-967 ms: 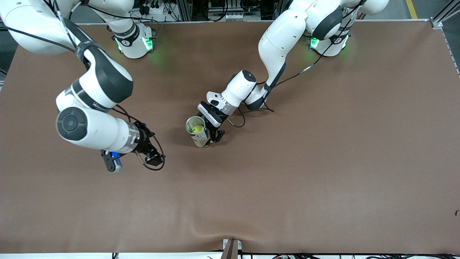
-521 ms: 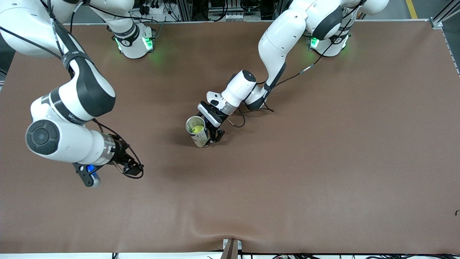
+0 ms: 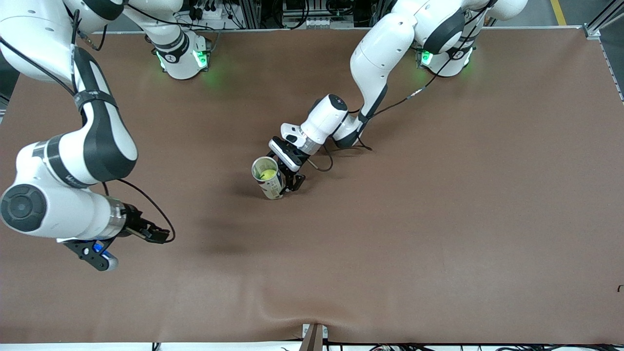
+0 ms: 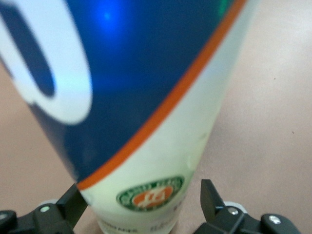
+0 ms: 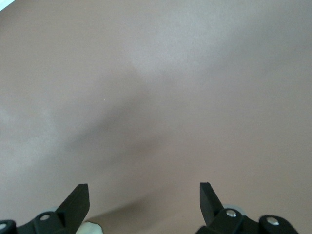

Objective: Insert tennis ball vertically with right arm
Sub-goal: 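Draw the open right gripper back away from the can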

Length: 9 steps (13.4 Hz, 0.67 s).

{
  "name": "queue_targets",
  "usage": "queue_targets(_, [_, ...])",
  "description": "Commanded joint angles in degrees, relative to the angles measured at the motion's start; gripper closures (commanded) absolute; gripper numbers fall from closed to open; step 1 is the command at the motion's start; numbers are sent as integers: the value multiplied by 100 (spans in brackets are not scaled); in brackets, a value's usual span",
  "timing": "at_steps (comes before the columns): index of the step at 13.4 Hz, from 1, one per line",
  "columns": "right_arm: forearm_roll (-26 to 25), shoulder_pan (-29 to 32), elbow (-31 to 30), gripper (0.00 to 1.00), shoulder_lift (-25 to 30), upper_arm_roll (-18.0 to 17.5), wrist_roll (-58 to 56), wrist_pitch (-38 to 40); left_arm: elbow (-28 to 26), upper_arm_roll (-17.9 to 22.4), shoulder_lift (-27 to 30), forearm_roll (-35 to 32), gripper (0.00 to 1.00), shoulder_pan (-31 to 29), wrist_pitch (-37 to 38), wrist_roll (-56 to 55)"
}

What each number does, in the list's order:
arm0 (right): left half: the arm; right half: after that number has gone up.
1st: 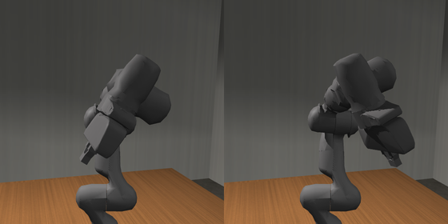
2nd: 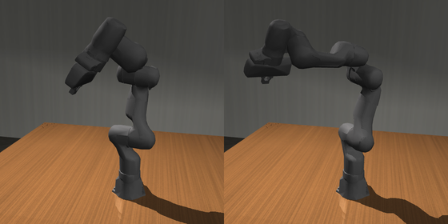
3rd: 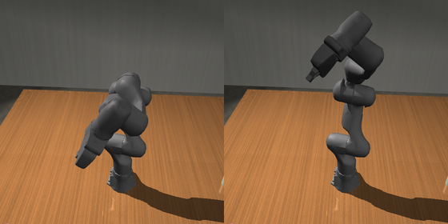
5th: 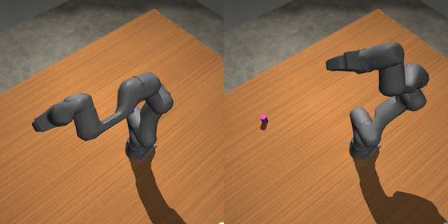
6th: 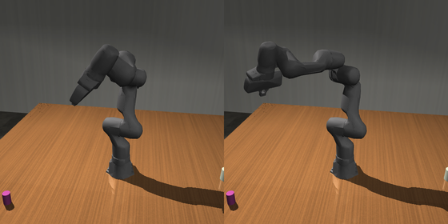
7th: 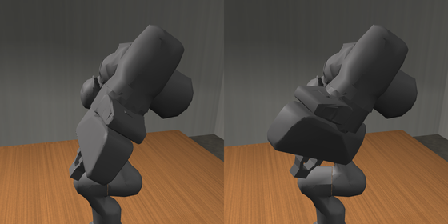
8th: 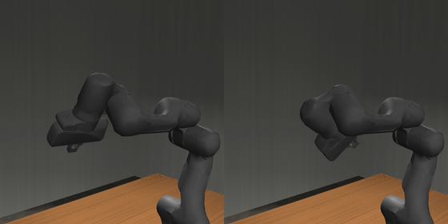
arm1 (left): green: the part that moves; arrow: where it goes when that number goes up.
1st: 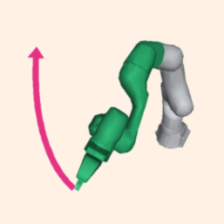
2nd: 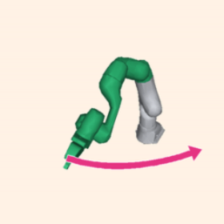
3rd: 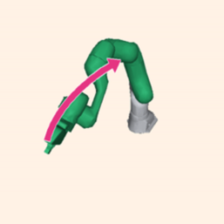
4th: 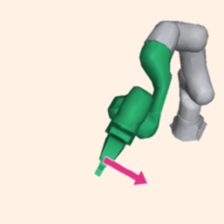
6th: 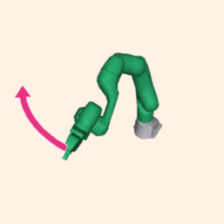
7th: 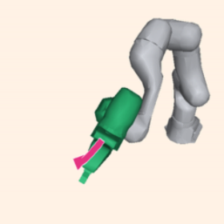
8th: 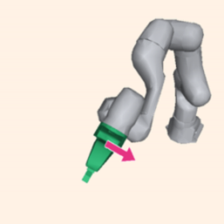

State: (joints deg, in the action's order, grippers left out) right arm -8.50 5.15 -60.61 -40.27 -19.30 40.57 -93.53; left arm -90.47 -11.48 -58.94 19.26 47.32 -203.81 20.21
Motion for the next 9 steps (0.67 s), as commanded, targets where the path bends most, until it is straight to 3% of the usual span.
queue_targets(1, [979,-373,-64,0,510,1371,-1267,124,-461,5,321,78,0,-12,7,-61])
queue_targets(2, [1069,-348,-82,0,642,1593,-1680,324,-584,-3,409,78,0,-29,7,-70])
queue_targets(4, [1061,-24,-187,0,949,1622,-2420,756,-874,-3,558,87,0,-38,7,-131])
queue_targets(9, [1026,5,-2180,0,2785,1771,-2651,696,-1534,-3,971,104,0,-64,7,-404])
